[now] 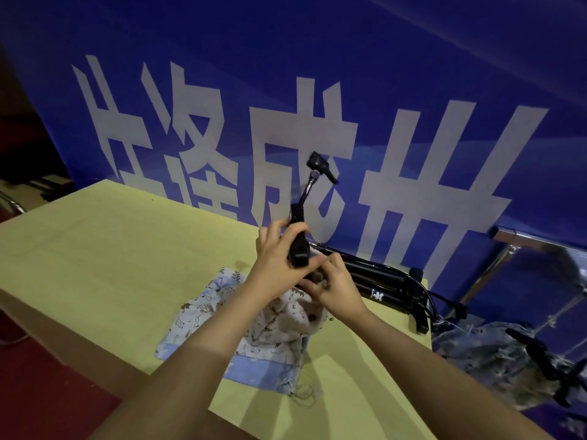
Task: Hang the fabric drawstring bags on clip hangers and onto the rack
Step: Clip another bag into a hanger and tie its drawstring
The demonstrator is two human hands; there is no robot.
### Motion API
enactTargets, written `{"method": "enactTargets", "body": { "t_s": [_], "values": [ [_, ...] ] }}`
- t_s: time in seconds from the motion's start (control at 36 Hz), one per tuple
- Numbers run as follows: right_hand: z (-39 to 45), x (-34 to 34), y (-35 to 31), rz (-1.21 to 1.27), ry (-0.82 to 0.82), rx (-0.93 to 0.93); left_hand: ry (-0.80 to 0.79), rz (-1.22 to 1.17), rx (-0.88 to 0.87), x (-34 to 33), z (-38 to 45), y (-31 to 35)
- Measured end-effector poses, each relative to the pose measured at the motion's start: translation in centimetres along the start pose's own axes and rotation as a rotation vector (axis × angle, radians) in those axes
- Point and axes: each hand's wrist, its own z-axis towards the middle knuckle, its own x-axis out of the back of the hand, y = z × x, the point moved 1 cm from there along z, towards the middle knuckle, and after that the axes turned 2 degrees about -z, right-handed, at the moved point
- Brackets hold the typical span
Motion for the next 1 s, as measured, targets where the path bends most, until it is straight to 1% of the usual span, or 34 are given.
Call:
{"method": "enactTargets", "body": {
  "t_s": [0.06, 0.08, 0.17, 0.28, 0.33, 0.36, 0.44, 0.5, 0.61, 0.67, 0.78, 0.94, 1.0],
  "values": [
    [0.0, 0.6, 0.5, -0.152, 0.04, -0.03, -0.001, -0.039, 0.024, 0.1, -0.2, -0.2],
    [0.0, 1.0, 0.5, -0.186, 0.067, -0.034, -0.001, -0.055, 0.032, 0.3, -0.2, -0.2],
    [0.0, 2.2, 0.3, -0.181, 0.115, -0.081, 0.019, -0.086, 0.014, 0.4, -0.1, -0.3],
    [0.3, 2.7, 1.0, -0.248, 0.063, -0.245, 0.073, -0.141, 0.016, 0.5, -0.2, -0.2],
    [0.7, 2.8, 1.5, -0.322, -0.007, -0.303, 0.067, -0.175, 0.013, 0.6, -0.3, 0.1],
    [0.8, 2.9, 1.6, -0.315, -0.056, -0.322, 0.054, -0.188, 0.008, 0.6, -0.3, 0.3],
    [1.1, 3.0, 1.8, -0.152, -0.208, -0.332, 0.001, -0.211, -0.001, 0.6, -0.2, 0.7],
    [1.1, 3.2, 1.9, -0.073, -0.229, -0.341, -0.017, -0.225, 0.008, 0.5, -0.1, 1.0],
    [1.1, 3.7, 1.9, -0.121, -0.103, -0.305, -0.002, -0.266, 0.045, 0.5, -0.1, 1.4],
    [0.9, 4.0, 1.9, -0.018, -0.059, -0.303, -0.006, -0.278, 0.063, 0.5, 0.0, 1.4],
    [0.7, 5.9, 0.4, 0.214, 0.032, -0.226, -0.019, -0.252, 0.081, 0.5, 0.5, 1.4],
    [1.0, 7.7, -1.1, 0.422, 0.041, -0.286, -0.018, -0.161, 0.064, 0.3, 1.5, 1.5],
    [1.1, 8.0, -1.3, 0.42, 0.065, -0.282, -0.005, -0.11, 0.052, 0.2, 1.6, 1.7]
  ]
}}
